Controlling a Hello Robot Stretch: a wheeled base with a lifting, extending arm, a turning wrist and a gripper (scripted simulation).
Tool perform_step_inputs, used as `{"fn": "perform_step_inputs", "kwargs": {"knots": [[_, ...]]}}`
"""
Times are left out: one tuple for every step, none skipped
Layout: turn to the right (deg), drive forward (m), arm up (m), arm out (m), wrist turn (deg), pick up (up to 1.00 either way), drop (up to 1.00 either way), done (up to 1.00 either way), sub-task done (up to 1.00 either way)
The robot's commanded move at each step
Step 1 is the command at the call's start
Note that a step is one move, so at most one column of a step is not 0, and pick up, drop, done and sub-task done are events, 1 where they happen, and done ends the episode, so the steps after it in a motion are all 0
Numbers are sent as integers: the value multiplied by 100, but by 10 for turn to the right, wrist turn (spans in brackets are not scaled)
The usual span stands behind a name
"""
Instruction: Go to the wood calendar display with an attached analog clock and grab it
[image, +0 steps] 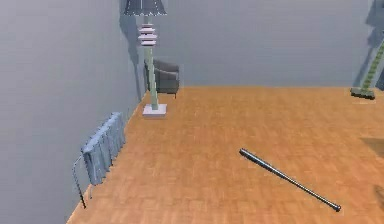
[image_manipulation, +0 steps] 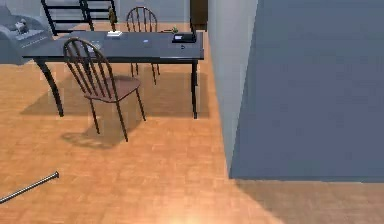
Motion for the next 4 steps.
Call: {"fn": "perform_step_inputs", "kwargs": {"knots": [[0, 100, 0, 0, 0, 0, 0, 0, 0], [90, 0, 0, 0, 0, 0, 0, 0, 0], [0, 40, 0, 0, 0, 0, 0, 0, 0], [60, 0, 0, 0, 0, 0, 0, 0, 0]]}}
